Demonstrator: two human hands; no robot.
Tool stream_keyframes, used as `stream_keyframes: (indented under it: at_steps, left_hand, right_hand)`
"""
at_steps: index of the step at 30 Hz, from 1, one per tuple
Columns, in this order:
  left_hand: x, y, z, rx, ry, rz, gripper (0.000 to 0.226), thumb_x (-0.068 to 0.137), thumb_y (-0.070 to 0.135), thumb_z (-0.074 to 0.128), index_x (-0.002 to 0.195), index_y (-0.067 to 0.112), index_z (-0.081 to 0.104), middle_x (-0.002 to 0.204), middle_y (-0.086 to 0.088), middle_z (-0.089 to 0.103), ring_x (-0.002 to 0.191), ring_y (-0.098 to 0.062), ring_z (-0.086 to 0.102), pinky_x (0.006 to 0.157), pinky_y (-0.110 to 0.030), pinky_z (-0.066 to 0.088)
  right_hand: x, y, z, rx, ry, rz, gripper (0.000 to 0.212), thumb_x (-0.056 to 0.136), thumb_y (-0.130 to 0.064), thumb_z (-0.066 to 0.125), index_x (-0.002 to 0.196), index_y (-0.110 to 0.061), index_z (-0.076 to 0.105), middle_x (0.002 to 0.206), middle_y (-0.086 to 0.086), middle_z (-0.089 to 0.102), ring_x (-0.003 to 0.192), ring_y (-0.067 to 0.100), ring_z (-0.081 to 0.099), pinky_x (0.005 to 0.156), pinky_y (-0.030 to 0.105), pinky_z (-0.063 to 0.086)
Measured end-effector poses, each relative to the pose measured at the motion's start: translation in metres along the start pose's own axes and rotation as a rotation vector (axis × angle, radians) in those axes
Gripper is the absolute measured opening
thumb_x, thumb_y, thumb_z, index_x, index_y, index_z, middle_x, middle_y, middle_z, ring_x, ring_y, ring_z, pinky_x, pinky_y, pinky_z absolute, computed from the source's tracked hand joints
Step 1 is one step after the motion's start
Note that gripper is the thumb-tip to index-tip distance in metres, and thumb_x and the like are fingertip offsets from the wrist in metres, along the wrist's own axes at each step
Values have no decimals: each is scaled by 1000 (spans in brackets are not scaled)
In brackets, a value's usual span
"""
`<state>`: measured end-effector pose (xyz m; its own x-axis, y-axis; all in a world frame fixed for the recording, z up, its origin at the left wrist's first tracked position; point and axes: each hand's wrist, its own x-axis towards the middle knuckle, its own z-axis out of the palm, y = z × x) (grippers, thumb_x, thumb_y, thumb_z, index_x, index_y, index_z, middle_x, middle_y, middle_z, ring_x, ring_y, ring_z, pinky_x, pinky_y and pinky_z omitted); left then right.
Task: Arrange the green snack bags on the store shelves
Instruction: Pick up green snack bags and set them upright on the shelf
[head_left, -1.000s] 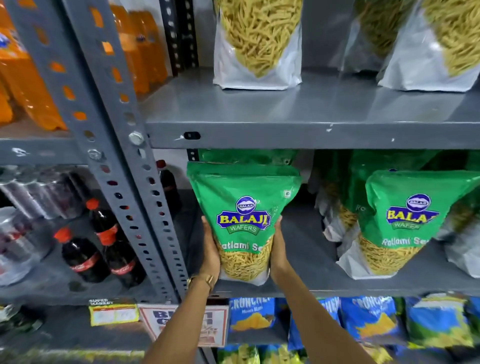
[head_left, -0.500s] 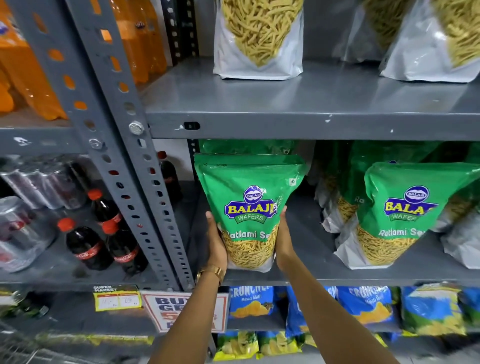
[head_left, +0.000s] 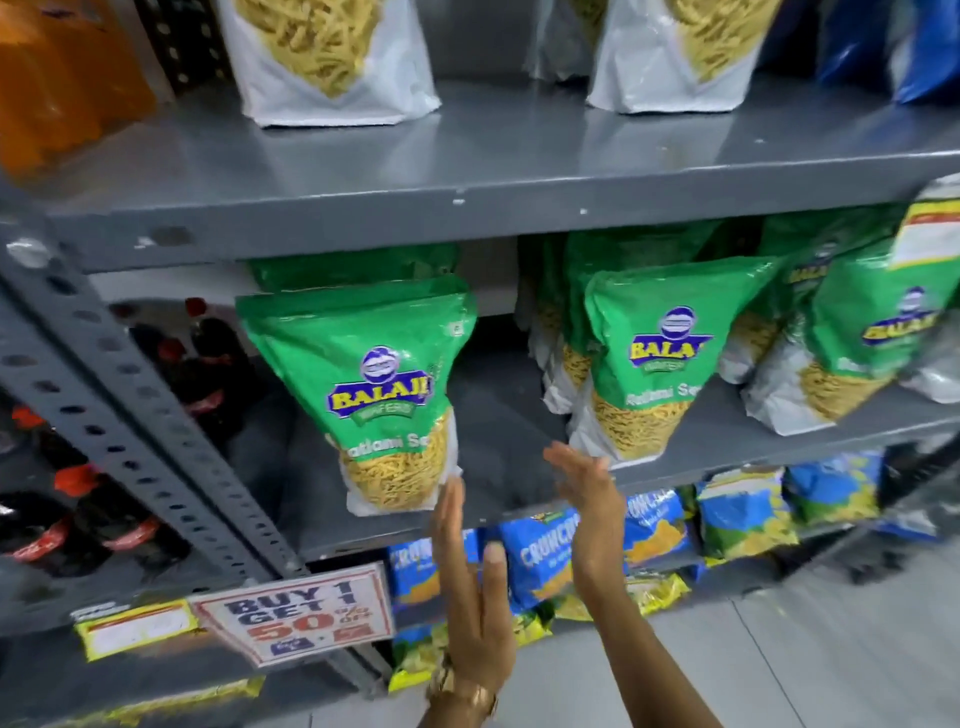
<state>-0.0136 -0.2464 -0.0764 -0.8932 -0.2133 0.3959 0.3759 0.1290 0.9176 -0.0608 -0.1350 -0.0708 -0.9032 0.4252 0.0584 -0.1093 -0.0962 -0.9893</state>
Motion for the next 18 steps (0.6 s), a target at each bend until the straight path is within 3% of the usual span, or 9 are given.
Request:
stream_keyframes:
  at_steps: [2,4,6,8,10,13,14,16,18]
  left_hand:
    - [14,6,26,1,-84,4,47,94,44,31,138,29,33,151,-1,32,140,-11,25,113,-16,22]
    - [36,4,54,-15,-84,-31,42,94,35,33,135,29,37,148,3,36,138,-3,28,109,-8,21]
    - [61,-6,82,-47,-70,-122,41,93,34,34,134,31,35,146,13,35,134,9,28,105,-1,20]
    - [84,-15,107,-84,-88,-236,44,94,39,33,137,32,30,145,19,30,132,14,25,107,-3,19]
    - [103,-19,131,-91,-96,-273,51,94,44,31,142,27,25,145,19,24,138,4,22,111,-16,18]
    - [122,-22,160,-195,-92,-290,64,89,55,28,144,21,27,152,10,24,140,-6,25,114,-28,23]
    - [124,-23,168,-239,-77,-312,56,94,48,28,141,17,34,151,0,33,137,-12,33,113,-34,29]
    - [129,-28,181,-336,-30,-362,39,100,28,25,123,14,54,130,-11,58,117,-17,56,99,-35,48]
    - [132,-36,186,-415,-13,-390,52,101,24,20,94,27,71,93,0,75,83,-7,70,68,-20,58]
  right_hand:
    - [17,-12,-29,-7,230,-58,50,104,-37,27,89,-20,71,94,2,73,96,21,66,91,34,50]
    - [45,-20,-60,52,439,-68,46,99,-41,31,79,-20,66,83,2,67,84,22,61,87,41,47]
    - [81,-22,-87,92,517,-72,39,94,-46,34,81,-23,63,85,-2,63,82,16,58,87,42,44]
    - [120,-16,-107,115,438,-29,42,97,-46,35,105,-19,65,109,2,65,103,18,60,95,38,42]
    - [156,-11,-121,90,271,52,52,102,-45,28,136,-12,51,145,8,51,136,23,46,113,38,34]
    - [190,-11,-121,71,-7,158,58,100,-53,21,147,-24,39,155,1,40,145,19,35,119,45,27]
    - [197,-10,-119,109,-73,222,56,99,-54,22,141,-28,48,148,0,51,137,19,46,113,43,37]
    - [210,0,-108,181,-167,320,58,102,-47,21,102,-32,77,105,-3,78,98,17,72,80,30,60]
    - [211,11,-99,249,-244,428,71,103,-35,19,67,-32,81,71,-7,79,67,13,75,52,22,58]
